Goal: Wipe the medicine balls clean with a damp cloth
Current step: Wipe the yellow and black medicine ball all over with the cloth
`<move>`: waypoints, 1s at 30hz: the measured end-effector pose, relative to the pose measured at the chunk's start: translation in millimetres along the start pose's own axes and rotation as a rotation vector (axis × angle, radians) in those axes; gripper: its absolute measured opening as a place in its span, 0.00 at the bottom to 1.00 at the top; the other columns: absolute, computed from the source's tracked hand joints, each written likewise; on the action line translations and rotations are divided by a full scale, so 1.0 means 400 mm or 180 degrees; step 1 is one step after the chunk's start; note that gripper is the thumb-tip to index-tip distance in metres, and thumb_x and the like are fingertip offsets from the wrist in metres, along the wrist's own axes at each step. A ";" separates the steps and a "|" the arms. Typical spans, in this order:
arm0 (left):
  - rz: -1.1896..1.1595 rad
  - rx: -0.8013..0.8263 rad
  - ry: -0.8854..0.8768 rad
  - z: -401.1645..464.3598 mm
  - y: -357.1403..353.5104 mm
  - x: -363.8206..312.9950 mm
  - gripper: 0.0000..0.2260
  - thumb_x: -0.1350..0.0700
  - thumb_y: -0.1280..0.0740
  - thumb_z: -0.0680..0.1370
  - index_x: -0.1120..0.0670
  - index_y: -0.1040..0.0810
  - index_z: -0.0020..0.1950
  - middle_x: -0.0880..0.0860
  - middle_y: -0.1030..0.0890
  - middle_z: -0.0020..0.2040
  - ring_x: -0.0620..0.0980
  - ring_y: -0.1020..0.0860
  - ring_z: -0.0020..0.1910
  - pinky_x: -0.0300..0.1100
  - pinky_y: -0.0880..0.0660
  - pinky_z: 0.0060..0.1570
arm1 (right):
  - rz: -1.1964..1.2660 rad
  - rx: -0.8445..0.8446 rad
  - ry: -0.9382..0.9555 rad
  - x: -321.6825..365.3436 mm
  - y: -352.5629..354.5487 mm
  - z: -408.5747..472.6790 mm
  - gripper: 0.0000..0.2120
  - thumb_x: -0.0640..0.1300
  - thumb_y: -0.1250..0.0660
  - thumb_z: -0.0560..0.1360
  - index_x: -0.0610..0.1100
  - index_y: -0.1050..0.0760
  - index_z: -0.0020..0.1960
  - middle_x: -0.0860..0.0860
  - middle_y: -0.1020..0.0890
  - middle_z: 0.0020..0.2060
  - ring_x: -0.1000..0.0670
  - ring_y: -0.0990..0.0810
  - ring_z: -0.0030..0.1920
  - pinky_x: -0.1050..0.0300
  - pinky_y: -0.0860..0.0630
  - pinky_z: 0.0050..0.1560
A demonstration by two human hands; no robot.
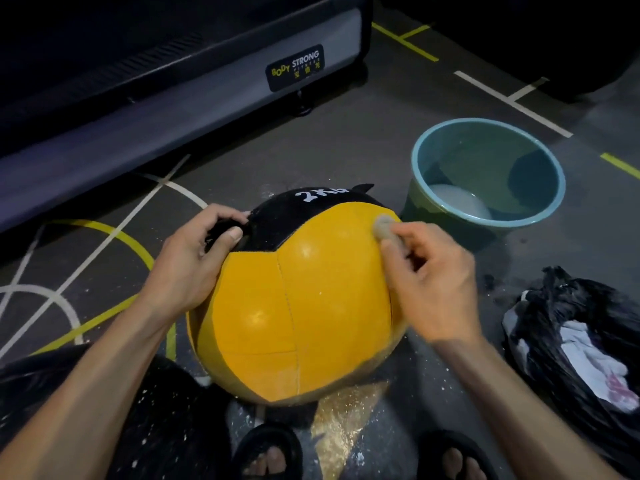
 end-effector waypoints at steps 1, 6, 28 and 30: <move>-0.0018 0.0014 0.0019 -0.003 0.003 0.004 0.08 0.56 0.36 0.84 0.45 0.22 0.61 0.39 0.19 0.64 0.39 0.22 0.63 0.51 0.24 0.64 | -0.0005 0.0103 0.0317 0.051 -0.014 -0.021 0.07 0.46 0.30 0.81 0.45 0.17 0.56 0.53 0.18 0.43 0.55 0.21 0.40 0.60 0.22 0.40; -0.0230 0.0068 0.0070 -0.018 0.017 0.032 0.09 0.58 0.36 0.84 0.47 0.21 0.60 0.41 0.19 0.65 0.42 0.22 0.65 0.54 0.25 0.66 | -0.0217 0.0006 0.0048 -0.031 0.001 -0.012 0.05 0.45 0.29 0.81 0.46 0.16 0.54 0.53 0.20 0.39 0.56 0.22 0.37 0.61 0.26 0.37; -0.0622 0.0223 0.0008 -0.037 0.003 -0.033 0.09 0.57 0.33 0.83 0.50 0.21 0.62 0.43 0.17 0.61 0.40 0.21 0.62 0.30 0.26 0.56 | -0.0131 0.0126 0.1056 0.120 -0.014 -0.143 0.08 0.37 0.32 0.79 0.39 0.17 0.55 0.51 0.22 0.44 0.60 0.24 0.42 0.72 0.30 0.40; -0.0627 0.0247 0.0018 -0.043 0.009 -0.028 0.09 0.59 0.32 0.82 0.51 0.21 0.62 0.44 0.17 0.62 0.41 0.20 0.62 0.31 0.26 0.57 | -0.0127 0.0011 0.0681 0.050 0.007 -0.119 0.07 0.38 0.31 0.80 0.44 0.17 0.56 0.52 0.21 0.43 0.60 0.24 0.41 0.71 0.28 0.40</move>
Point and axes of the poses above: each hand's wrist, its own z-axis towards the middle knuckle, its own y-axis out of the back of the hand, x = y × z, the point moved 5 cm from there along z, towards the middle knuckle
